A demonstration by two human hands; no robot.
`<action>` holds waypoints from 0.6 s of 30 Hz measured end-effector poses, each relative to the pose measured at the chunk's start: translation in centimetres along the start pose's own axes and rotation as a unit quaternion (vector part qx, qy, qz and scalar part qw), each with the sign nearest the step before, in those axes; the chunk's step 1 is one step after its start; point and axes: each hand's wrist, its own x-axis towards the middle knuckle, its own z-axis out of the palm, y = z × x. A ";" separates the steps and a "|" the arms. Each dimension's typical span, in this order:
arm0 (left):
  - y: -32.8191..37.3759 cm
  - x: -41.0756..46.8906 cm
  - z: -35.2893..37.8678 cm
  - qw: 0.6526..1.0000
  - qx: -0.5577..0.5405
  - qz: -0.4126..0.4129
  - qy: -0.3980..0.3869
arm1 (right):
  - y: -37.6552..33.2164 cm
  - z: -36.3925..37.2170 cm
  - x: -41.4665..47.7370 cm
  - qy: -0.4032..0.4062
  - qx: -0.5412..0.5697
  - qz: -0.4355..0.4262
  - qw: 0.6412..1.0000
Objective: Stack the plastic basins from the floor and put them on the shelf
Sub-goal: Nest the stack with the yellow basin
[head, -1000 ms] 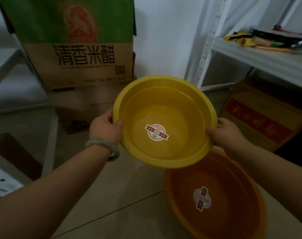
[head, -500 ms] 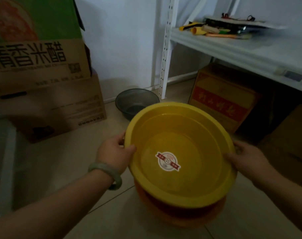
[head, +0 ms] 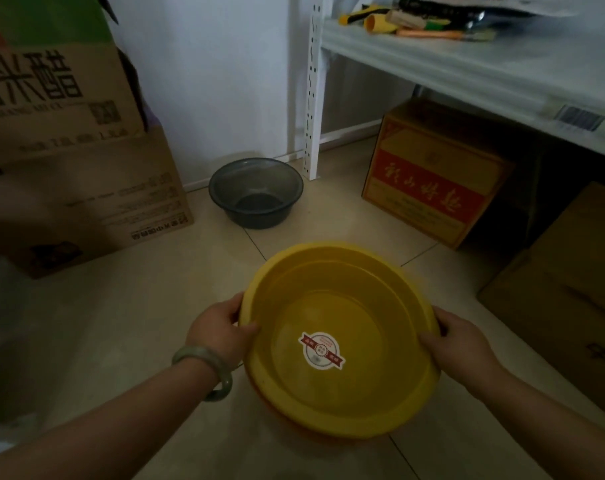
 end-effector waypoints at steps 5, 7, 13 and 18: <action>-1.3 0.5 1.0 1.000 0.002 -0.020 -0.021 | 1.0 1.1 0.9 -0.012 0.006 -0.005 1.000; -1.6 0.8 1.3 0.999 -0.012 -0.026 -0.023 | 1.3 1.3 1.2 -0.014 0.013 -0.008 1.000; -1.9 1.7 1.6 1.000 0.005 -0.013 -0.025 | 1.8 2.1 2.5 -0.027 0.018 -0.006 0.999; -1.4 3.0 1.8 0.999 0.021 -0.010 -0.029 | 1.9 2.5 3.9 -0.017 0.026 -0.002 1.000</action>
